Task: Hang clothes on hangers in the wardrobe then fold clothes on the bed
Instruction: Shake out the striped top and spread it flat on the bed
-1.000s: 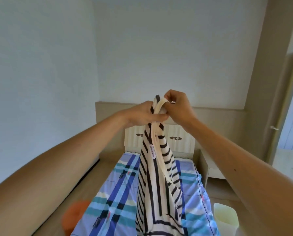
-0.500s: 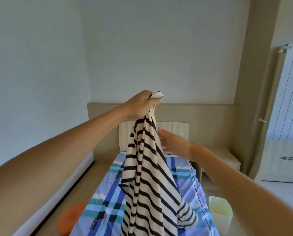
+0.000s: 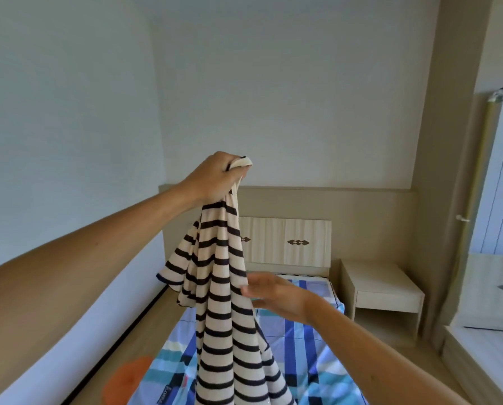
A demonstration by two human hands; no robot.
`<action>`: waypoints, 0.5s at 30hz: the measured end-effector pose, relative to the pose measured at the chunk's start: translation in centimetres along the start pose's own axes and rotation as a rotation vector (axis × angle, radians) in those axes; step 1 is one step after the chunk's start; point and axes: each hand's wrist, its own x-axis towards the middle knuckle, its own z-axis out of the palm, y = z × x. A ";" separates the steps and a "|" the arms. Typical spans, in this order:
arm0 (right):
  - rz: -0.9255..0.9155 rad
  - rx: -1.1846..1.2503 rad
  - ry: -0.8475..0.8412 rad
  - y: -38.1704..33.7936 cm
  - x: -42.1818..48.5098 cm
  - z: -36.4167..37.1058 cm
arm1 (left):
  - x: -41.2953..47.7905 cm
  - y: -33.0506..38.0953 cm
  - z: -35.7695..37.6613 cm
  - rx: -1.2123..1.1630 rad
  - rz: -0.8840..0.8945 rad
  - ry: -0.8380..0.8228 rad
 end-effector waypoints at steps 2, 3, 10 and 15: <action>-0.104 0.148 0.044 0.0 0.5 0.3 | -0.2 -0.2 0.0 0.015 0.007 -0.021; -0.139 0.206 0.067 -0.1 0.6 0.2 | -0.3 -0.3 -0.1 0.023 0.007 -0.022; -0.164 0.411 0.084 -3.2 0.5 -0.6 | -0.4 -2.1 -0.6 0.085 0.014 -0.036; 0.054 0.301 0.102 -3.9 -0.2 -0.3 | -0.3 -2.5 0.1 0.103 0.043 -0.039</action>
